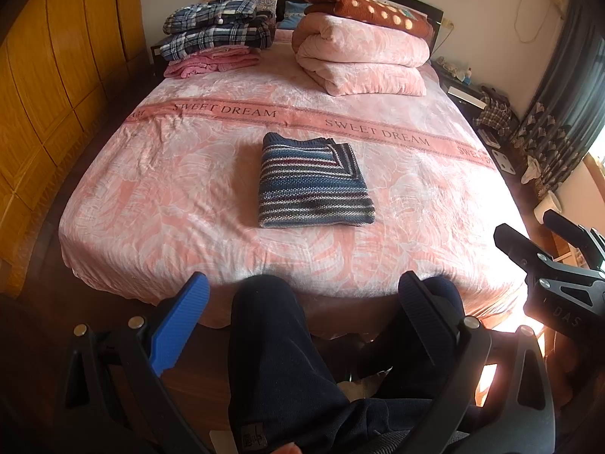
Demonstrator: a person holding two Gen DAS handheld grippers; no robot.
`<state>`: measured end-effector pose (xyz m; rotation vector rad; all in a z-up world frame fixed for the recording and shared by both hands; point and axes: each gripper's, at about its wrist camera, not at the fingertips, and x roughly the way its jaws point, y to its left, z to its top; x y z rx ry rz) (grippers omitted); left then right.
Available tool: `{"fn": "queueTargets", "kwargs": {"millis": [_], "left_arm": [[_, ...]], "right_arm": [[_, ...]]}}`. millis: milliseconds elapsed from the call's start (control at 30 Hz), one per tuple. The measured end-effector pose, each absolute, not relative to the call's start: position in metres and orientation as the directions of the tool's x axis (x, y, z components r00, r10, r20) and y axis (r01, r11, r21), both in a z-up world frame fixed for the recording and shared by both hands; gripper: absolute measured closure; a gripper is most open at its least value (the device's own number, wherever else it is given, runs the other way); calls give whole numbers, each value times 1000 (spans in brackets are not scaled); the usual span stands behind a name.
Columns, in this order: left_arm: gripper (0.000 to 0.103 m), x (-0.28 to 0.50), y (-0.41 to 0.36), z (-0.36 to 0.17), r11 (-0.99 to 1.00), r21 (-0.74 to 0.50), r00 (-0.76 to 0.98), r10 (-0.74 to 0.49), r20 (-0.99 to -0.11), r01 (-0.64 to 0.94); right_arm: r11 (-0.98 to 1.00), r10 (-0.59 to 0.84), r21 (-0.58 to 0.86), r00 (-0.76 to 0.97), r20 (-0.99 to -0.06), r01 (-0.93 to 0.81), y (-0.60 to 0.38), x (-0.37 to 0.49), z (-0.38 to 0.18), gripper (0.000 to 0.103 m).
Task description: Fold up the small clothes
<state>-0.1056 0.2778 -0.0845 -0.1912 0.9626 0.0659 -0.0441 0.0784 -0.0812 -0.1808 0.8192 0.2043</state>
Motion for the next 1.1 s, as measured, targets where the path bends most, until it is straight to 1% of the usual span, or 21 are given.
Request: {"fn": "queueTargets", "kwargs": {"millis": [1100], "left_arm": [[3,-88,286,-94,985,-120,549,-33,-835,-123]], "right_arm": [[966,99,-84,652,-752,-243,75,-32,-84,4]]}}
